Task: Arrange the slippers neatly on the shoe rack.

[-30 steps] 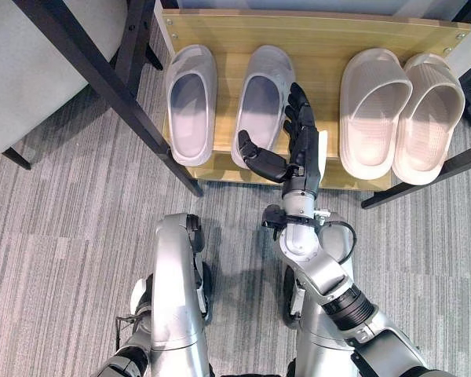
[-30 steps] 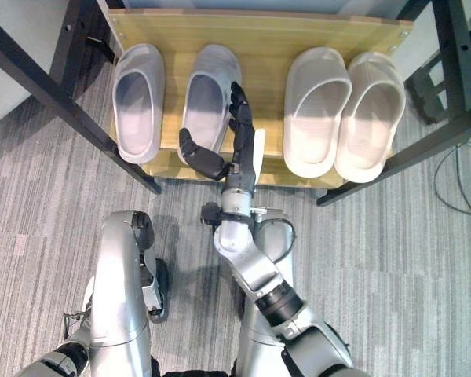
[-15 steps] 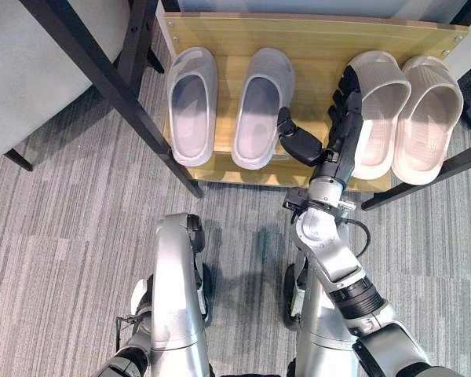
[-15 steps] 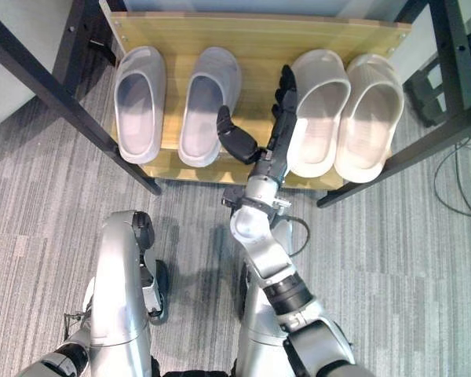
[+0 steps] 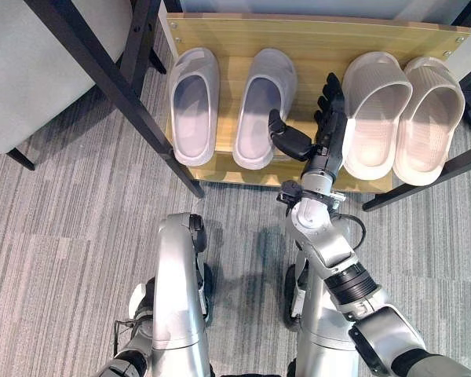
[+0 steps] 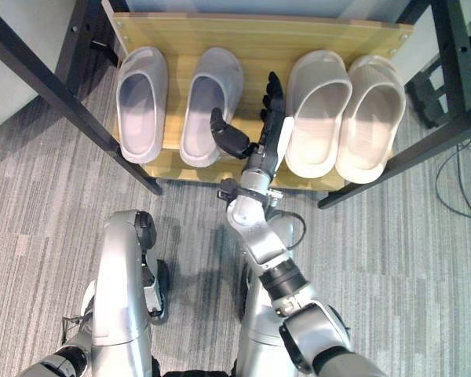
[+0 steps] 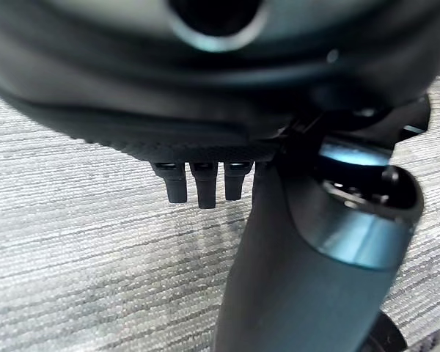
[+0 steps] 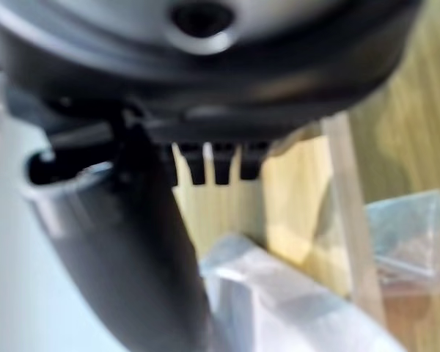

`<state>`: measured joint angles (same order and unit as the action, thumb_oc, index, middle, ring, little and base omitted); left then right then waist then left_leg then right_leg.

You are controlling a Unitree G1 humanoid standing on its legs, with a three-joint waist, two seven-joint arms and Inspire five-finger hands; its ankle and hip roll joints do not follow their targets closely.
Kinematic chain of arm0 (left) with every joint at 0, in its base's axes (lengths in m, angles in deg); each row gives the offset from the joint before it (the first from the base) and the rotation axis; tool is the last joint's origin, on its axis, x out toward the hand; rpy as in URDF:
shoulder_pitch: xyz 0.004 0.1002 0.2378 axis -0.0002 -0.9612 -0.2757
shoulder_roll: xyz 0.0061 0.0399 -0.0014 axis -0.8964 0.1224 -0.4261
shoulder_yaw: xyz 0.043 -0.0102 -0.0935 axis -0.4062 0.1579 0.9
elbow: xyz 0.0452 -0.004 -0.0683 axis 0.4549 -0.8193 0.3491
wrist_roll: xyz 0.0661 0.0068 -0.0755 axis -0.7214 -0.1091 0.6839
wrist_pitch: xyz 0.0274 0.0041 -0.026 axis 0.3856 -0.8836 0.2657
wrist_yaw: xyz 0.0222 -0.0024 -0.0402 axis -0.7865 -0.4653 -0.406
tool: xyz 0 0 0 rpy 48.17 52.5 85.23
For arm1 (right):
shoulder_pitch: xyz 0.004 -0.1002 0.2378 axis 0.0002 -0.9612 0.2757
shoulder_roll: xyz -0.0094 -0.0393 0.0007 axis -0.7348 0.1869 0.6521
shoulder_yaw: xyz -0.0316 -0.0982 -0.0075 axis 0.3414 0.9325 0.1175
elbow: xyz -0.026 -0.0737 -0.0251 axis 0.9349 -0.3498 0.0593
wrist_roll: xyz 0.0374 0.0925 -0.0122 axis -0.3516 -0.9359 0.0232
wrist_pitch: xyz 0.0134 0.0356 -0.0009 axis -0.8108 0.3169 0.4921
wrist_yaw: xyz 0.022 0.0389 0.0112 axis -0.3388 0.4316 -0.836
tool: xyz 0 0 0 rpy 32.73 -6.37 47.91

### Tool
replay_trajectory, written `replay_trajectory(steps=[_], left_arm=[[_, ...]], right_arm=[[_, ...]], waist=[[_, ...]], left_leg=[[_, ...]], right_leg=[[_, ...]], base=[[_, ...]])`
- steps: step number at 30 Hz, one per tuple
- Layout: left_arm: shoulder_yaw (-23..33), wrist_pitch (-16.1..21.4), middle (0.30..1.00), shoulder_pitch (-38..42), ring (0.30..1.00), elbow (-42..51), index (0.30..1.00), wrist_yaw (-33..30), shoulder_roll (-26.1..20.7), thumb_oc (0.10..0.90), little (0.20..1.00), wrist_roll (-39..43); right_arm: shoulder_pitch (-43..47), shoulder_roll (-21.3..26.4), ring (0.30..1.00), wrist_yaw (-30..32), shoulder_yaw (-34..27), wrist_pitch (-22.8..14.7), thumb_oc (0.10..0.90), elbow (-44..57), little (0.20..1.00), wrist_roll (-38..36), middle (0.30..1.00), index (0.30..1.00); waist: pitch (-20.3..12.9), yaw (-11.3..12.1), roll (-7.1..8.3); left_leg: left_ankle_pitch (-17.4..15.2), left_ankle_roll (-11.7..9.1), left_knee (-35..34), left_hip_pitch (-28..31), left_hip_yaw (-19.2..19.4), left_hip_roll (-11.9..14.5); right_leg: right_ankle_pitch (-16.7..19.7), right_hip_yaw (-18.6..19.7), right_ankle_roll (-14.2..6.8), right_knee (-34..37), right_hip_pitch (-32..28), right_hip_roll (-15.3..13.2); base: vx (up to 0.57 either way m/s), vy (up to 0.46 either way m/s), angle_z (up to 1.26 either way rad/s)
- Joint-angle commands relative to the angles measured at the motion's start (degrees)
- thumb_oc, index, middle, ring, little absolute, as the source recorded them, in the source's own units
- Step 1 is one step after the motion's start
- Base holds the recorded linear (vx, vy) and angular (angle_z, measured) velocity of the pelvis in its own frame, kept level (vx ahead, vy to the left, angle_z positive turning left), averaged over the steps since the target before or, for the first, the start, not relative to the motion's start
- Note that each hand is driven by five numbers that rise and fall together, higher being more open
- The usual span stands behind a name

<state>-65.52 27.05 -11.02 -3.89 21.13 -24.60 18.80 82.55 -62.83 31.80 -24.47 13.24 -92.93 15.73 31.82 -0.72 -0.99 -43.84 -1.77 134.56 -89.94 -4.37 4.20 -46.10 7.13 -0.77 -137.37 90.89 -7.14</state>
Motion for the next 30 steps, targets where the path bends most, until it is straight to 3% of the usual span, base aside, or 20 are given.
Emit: replay_trajectory(steps=[1,11,30], left_arm=[[-3.6,0.5,0.9,-2.3,0.9,-0.4,0.9,-1.0,-0.1,0.8,0.9,-1.7],[-3.5,0.2,0.9,-1.8,0.9,-1.5,0.9,-0.5,-0.5,0.8,0.9,-2.1],[-4.7,-0.5,0.9,-2.2,0.9,-3.8,0.9,-0.2,0.4,0.8,0.9,-4.0]], right_arm=[[8.1,1.4,0.9,-2.3,2.3,-6.2,0.8,7.2,0.9,-0.1,0.9,0.9],[11.3,1.5,0.9,-6.4,4.5,-6.9,0.8,6.1,0.9,-2.2,0.9,0.9],[15.6,0.0,0.9,-8.4,6.5,-6.2,0.8,0.7,0.9,-2.8,0.9,0.9]], waist=[[-2.0,3.8,-0.54],[-2.0,4.4,-0.69],[-2.0,5.0,-0.59]], left_leg=[[-0.1,2.2,-6.2,0.0,-3.5,-5.4],[-0.2,2.0,-5.9,0.0,-3.8,-5.3],[-0.6,1.8,-5.3,0.0,-3.8,-5.4]], right_leg=[[4.3,5.8,4.0,0.7,-0.9,2.2],[4.5,5.9,3.8,0.4,-0.9,2.1],[4.5,5.9,3.6,0.0,-0.9,2.4]], base=[[0.0,0.0,0.0],[0.0,0.0,0.0],[0.0,0.0,0.0]])
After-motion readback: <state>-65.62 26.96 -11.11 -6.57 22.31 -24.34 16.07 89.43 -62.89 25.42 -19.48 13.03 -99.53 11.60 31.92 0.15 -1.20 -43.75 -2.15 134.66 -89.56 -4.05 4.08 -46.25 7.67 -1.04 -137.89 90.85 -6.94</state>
